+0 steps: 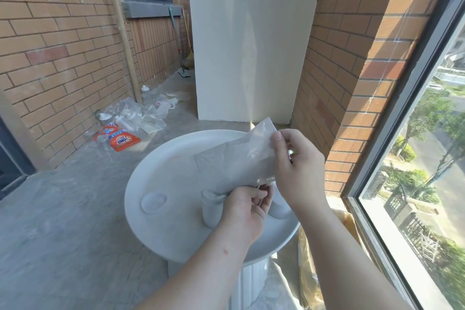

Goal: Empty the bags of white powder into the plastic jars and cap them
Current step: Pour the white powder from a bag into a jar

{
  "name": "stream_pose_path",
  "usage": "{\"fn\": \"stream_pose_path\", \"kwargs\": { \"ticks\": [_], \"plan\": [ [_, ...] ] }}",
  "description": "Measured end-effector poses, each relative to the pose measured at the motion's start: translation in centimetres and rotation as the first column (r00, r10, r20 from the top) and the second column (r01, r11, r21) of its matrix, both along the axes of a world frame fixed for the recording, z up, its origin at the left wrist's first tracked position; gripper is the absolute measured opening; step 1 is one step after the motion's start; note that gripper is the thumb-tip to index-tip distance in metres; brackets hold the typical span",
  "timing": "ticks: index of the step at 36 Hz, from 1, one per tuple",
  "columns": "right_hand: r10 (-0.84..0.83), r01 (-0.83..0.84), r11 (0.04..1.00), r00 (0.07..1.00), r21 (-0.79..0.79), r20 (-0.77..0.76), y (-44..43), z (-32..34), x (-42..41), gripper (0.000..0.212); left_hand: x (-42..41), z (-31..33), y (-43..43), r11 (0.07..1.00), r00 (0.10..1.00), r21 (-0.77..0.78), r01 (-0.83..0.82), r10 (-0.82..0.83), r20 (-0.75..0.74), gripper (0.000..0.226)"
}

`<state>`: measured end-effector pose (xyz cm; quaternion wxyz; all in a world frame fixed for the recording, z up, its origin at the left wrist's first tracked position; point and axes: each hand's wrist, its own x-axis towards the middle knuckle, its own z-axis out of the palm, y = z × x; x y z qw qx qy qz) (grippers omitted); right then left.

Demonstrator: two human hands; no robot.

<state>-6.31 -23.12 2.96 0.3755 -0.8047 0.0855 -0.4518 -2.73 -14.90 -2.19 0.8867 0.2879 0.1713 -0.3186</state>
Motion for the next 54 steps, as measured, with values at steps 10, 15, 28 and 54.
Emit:
{"fn": "stream_pose_path", "kwargs": {
  "ticks": [10,15,28,54],
  "plan": [
    [-0.01,0.01,0.999,1.0,-0.033,-0.012,-0.24,-0.28,0.26,0.02,-0.15,0.04,-0.16,1.0,1.0,0.003,0.005,-0.005,0.009,0.039],
    [-0.012,0.012,0.999,1.0,-0.051,-0.005,-0.21,-0.48,0.5,0.02,-0.13,-0.03,-0.22,1.0,1.0,-0.021,0.012,-0.011,0.024,0.04],
    [-0.036,0.036,0.998,0.999,-0.057,-0.008,-0.59,-0.58,0.45,0.019,-0.4,0.43,-0.03,0.999,0.999,-0.026,0.039,-0.038,0.033,0.04],
    [-0.024,0.023,0.998,1.0,-0.066,-0.009,-0.45,-0.76,0.56,0.018,-0.79,0.8,-0.13,0.996,0.997,-0.082,0.047,-0.041,0.066,0.041]
  ]
}}
